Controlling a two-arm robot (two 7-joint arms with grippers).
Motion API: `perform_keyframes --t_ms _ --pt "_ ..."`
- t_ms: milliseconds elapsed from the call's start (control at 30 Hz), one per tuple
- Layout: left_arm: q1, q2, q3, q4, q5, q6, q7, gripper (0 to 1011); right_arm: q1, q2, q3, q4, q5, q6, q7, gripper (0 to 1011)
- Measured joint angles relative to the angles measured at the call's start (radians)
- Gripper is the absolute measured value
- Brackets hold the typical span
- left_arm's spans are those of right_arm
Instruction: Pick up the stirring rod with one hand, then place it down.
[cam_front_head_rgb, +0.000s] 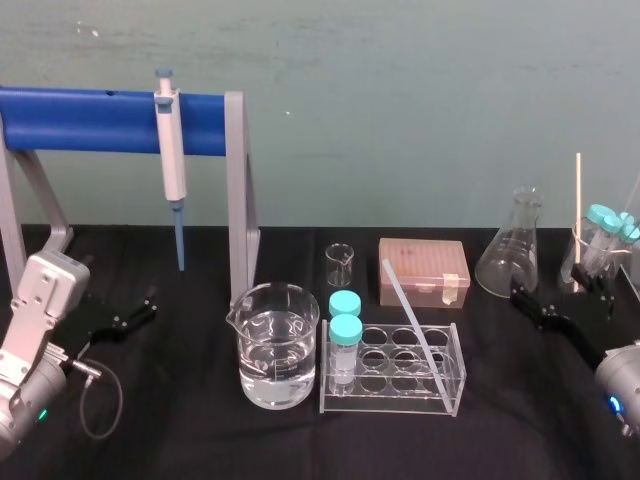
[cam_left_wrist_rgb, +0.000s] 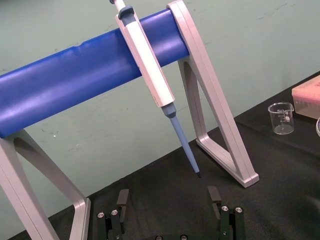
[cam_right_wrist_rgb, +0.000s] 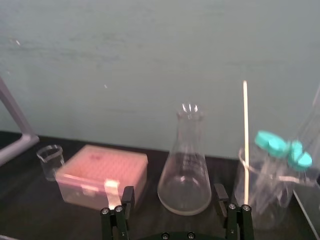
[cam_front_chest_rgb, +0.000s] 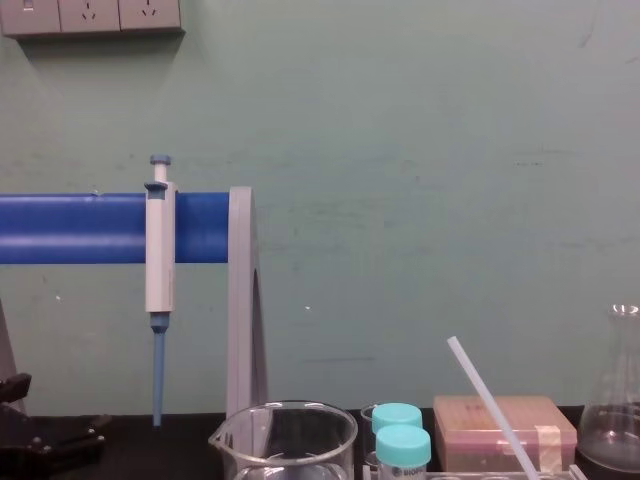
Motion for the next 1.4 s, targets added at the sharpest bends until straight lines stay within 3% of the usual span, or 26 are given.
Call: perform_keyframes --t_ms 1400 --pt "0.0 0.0 0.0 0.0 0.0 0.0 0.0 1000 -0.001 0.002 0.001 -0.006 -0.004 -0.008 -0.011 1000"
